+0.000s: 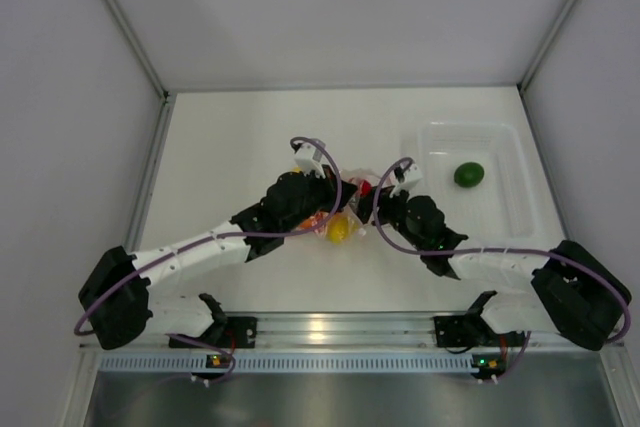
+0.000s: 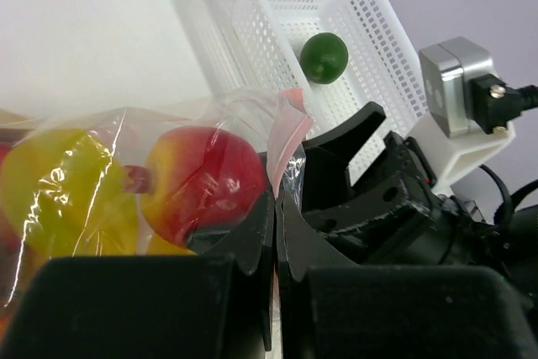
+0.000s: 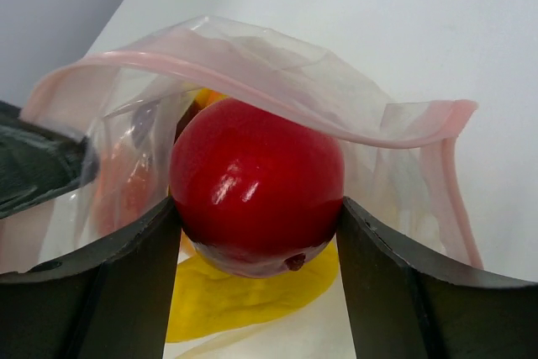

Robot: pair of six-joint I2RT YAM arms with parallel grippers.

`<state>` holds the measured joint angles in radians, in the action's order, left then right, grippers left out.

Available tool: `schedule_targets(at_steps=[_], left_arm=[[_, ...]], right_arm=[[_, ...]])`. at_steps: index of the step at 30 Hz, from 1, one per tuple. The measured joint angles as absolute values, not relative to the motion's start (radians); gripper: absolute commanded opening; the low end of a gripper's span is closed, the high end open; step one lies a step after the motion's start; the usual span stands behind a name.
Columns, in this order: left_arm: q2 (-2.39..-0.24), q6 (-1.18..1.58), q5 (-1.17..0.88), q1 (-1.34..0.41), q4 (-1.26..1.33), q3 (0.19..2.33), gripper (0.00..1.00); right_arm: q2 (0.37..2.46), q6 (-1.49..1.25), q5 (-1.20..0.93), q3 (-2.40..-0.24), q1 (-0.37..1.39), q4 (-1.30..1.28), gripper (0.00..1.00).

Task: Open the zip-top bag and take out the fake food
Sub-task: Pick up the fake fruit from the zipper food storage bag.

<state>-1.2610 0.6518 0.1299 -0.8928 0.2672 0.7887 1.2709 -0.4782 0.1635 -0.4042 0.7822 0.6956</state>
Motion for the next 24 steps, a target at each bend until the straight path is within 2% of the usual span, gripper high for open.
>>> schedule_targets(at_steps=[24], left_arm=[[-1.26, 0.656, 0.261, -0.883, 0.267, 0.774, 0.0]], right_arm=[[0.91, -0.429, 0.183, -0.387, 0.792, 0.324, 0.26]])
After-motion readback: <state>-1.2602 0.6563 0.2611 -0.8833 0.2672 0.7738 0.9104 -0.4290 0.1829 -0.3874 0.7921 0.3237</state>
